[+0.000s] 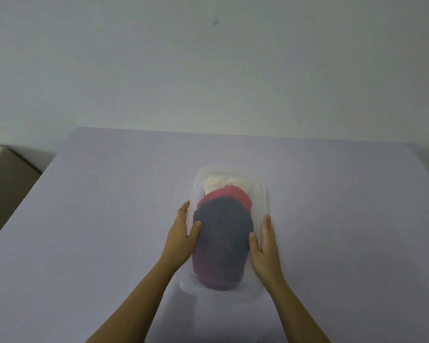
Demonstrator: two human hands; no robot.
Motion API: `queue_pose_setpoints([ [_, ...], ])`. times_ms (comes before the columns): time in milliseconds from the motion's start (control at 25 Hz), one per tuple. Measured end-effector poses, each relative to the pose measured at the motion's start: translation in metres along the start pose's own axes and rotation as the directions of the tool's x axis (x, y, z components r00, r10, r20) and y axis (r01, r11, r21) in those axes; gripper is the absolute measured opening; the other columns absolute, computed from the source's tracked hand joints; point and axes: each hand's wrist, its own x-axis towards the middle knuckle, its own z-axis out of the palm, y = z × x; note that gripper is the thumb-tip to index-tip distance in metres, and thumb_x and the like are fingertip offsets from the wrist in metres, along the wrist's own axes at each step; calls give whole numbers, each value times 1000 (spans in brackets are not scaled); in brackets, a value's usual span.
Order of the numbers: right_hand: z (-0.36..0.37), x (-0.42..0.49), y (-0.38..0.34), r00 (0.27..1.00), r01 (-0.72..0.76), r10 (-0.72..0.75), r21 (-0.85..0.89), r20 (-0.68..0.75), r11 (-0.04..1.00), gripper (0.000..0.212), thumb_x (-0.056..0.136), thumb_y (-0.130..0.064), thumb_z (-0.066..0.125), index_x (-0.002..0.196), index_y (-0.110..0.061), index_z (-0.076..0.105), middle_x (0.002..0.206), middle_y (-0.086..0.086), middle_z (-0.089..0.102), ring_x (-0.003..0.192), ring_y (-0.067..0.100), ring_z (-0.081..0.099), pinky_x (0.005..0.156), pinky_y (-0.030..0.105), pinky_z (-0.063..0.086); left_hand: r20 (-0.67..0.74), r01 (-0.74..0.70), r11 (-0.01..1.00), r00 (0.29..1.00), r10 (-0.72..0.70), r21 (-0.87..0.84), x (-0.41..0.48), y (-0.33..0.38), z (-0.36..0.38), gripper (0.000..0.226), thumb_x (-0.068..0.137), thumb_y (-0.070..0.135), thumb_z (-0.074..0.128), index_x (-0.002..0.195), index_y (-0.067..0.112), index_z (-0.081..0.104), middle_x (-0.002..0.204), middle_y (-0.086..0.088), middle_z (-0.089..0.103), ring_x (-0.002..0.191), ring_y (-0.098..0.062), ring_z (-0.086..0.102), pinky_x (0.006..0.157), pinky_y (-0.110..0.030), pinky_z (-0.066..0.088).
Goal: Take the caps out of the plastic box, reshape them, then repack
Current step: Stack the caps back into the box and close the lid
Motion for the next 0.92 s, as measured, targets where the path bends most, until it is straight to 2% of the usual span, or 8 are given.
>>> queue_pose_setpoints([
  [120, 2, 13, 6, 1000, -8, 8, -19, -2, 1000, 60, 99, -22, 37, 149, -17, 2, 158, -6, 5, 145, 11, 7, 114, 22, 7, 46, -16, 992, 999, 10, 127, 10, -10, 13, 54, 102, 31, 25, 151, 23, 5, 161, 0, 7, 147, -19, 11, 118, -33, 13],
  [280, 7, 24, 15, 1000, -8, 7, -84, -17, 996, 58, 100, -21, 34, 148, -15, 2, 158, -3, 6, 146, 14, 4, 120, 41, 4, 30, 20, 988, 999, -25, 155, 15, -17, 26, 53, 102, 33, 20, 151, 23, 2, 161, 1, 4, 147, -19, 10, 117, -32, 13],
  [480, 10, 31, 20, 1000, -15, 14, -77, -19, 997, 58, 100, -20, 34, 148, -16, 3, 158, -1, 8, 145, 15, 9, 120, 39, 9, -6, 15, 979, 1000, -14, 204, 24, -19, 27, 52, 102, 33, 22, 151, 26, 6, 160, 0, 10, 145, -21, 19, 116, -37, 22],
  [560, 11, 33, 21, 999, -25, 22, -97, -31, 995, 58, 100, -21, 35, 148, -17, 5, 157, 2, 14, 144, 17, 15, 117, 29, 11, -20, 18, 975, 1000, -14, 220, 25, -20, 28, 52, 102, 33, 23, 151, 26, 9, 160, 0, 13, 144, -22, 24, 114, -38, 26],
  [640, 12, 33, 20, 999, -31, 26, -102, -46, 994, 58, 99, -21, 37, 149, -17, 7, 154, 7, 24, 141, 21, 25, 106, 20, 17, -52, 12, 971, 999, 1, 238, 24, -19, 27, 51, 101, 31, 26, 151, 27, 14, 159, -1, 18, 140, -24, 33, 111, -39, 31],
  [800, 13, 33, 21, 996, -48, 41, -103, -74, 993, 57, 99, -23, 39, 149, -21, 10, 148, 10, 34, 134, 24, 35, 98, 19, 24, -99, 16, 962, 995, 11, 271, 26, -15, 26, 50, 100, 26, 31, 149, 25, 21, 157, -5, 24, 118, -26, 56, 100, -34, 42],
  [920, 13, 34, 22, 994, -57, 47, -96, -99, 994, 57, 98, -23, 41, 148, -22, 14, 146, 11, 37, 133, 24, 38, 98, 20, 26, -96, 28, 960, 995, -1, 280, 27, -15, 25, 50, 99, 25, 33, 148, 26, 24, 157, -5, 25, 103, -26, 63, 93, -33, 45],
])
